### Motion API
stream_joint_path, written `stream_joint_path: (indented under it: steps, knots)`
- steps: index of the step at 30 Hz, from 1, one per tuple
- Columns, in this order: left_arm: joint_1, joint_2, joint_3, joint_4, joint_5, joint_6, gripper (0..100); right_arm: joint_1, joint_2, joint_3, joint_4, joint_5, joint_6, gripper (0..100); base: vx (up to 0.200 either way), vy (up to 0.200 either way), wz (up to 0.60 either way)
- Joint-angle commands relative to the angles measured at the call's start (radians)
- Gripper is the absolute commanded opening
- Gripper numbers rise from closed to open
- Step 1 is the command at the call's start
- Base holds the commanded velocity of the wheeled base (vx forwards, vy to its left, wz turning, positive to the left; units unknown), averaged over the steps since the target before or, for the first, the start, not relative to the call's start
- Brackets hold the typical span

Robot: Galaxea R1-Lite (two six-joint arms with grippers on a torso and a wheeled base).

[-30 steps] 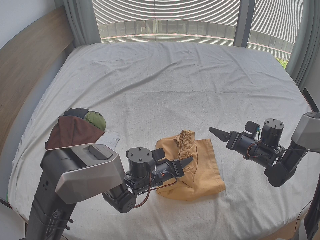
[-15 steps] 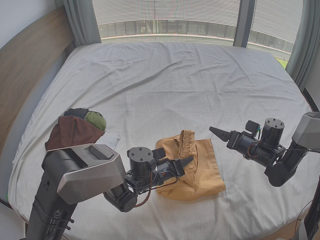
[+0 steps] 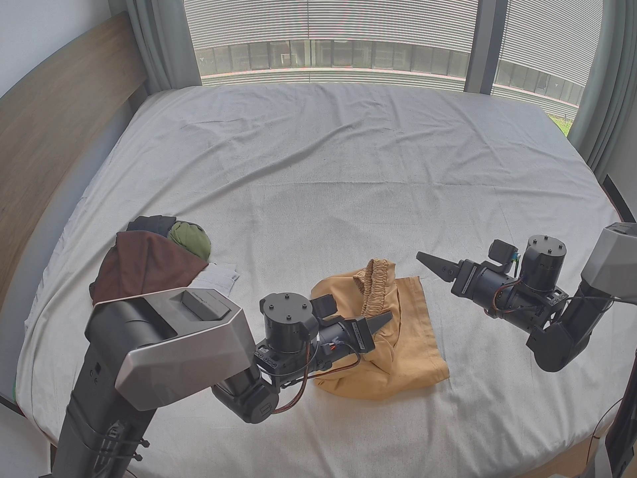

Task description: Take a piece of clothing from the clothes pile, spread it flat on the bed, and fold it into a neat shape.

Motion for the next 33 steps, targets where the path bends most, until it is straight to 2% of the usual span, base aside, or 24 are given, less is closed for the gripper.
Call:
stream_joint_path:
  steps: [1,8,12,18,25,33]
  knots:
    - [-0.004,0.001,0.001,-0.001,0.0,-0.001,100,0.0,0.002,0.0,-0.001,0.001,0.0,100,0.0,0.0,0.0]
    - [-0.004,0.006,-0.002,-0.01,0.003,0.001,100,0.0,0.002,0.0,-0.001,0.001,0.0,100,0.0,0.0,0.0]
    - [-0.013,0.009,0.03,-0.036,0.055,0.005,100,0.002,0.003,0.002,-0.001,0.0,0.0,100,0.0,0.0,0.0]
    - [0.012,0.0,0.089,-0.071,0.07,0.013,100,0.013,0.008,0.008,0.001,0.001,0.0,100,0.0,0.0,0.0]
    - [0.139,-0.08,0.291,-0.154,0.063,0.077,100,0.062,0.014,0.033,0.002,0.0,0.0,100,0.0,0.0,0.0]
    - [0.256,-0.21,0.478,-0.157,0.021,0.097,100,0.102,0.026,0.049,0.009,0.001,0.0,100,0.0,0.0,0.0]
